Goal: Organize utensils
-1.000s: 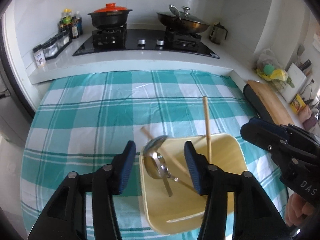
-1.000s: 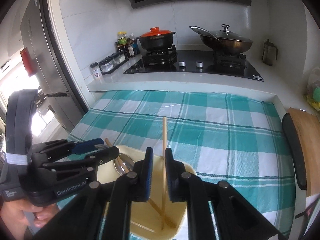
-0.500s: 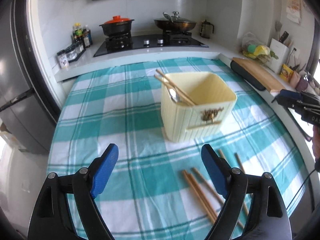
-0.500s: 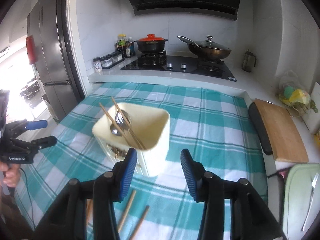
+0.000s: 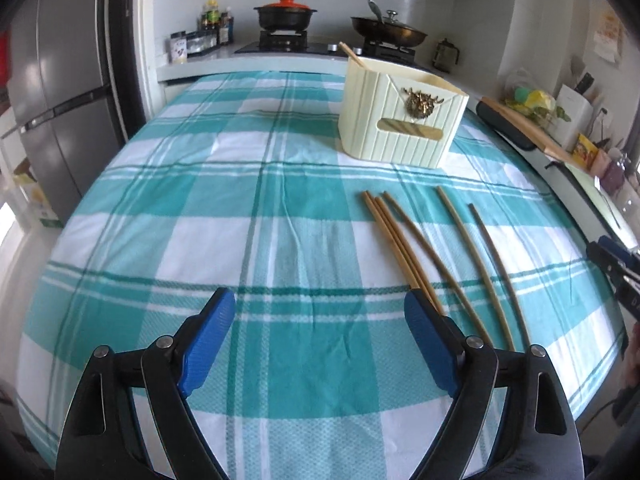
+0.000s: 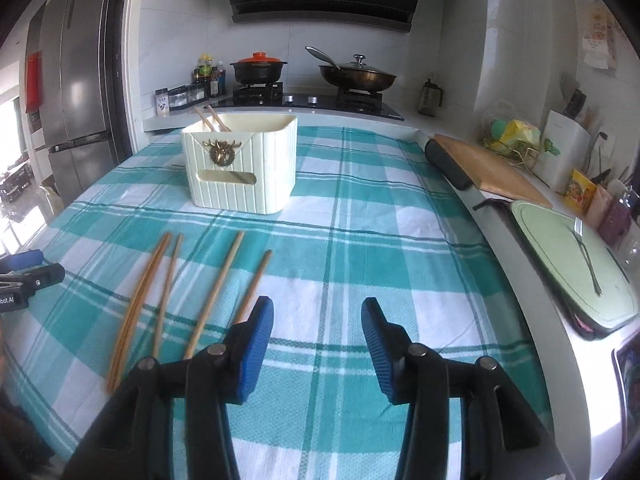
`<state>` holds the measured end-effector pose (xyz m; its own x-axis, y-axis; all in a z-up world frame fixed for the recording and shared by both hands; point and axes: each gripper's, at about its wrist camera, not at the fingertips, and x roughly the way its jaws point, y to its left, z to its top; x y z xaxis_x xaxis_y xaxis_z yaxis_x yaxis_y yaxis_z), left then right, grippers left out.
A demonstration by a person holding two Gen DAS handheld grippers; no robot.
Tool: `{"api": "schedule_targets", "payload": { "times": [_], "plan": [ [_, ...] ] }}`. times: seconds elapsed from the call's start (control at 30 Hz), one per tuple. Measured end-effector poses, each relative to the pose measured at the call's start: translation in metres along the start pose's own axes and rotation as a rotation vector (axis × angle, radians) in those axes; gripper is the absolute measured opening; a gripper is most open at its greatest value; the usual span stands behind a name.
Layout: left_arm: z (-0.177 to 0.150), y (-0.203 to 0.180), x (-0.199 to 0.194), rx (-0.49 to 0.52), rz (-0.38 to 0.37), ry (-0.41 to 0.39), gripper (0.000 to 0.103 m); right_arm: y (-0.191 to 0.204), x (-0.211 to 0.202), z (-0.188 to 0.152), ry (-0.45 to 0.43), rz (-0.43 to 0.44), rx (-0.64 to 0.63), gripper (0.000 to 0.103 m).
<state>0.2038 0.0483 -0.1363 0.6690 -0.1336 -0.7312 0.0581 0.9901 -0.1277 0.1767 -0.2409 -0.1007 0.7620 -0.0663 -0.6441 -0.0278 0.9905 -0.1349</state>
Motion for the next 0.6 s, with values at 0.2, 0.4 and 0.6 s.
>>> {"api": "schedule_targets", "payload": {
  "times": [0.2, 0.4, 0.6],
  "plan": [
    [-0.009, -0.002, 0.002, -0.006, 0.009, -0.024, 0.091, 0.013, -0.004, -0.020, -0.015, -0.006, 0.004, 0.047],
    [-0.004, 0.004, 0.012, -0.040, 0.024, -0.060, 0.091, 0.020, -0.005, -0.024, -0.038, -0.012, -0.002, 0.047],
    [-0.007, -0.002, 0.021, 0.016, 0.069, -0.057, 0.091, 0.017, 0.004, -0.031, -0.025, -0.025, 0.007, 0.047]
  ]
}}
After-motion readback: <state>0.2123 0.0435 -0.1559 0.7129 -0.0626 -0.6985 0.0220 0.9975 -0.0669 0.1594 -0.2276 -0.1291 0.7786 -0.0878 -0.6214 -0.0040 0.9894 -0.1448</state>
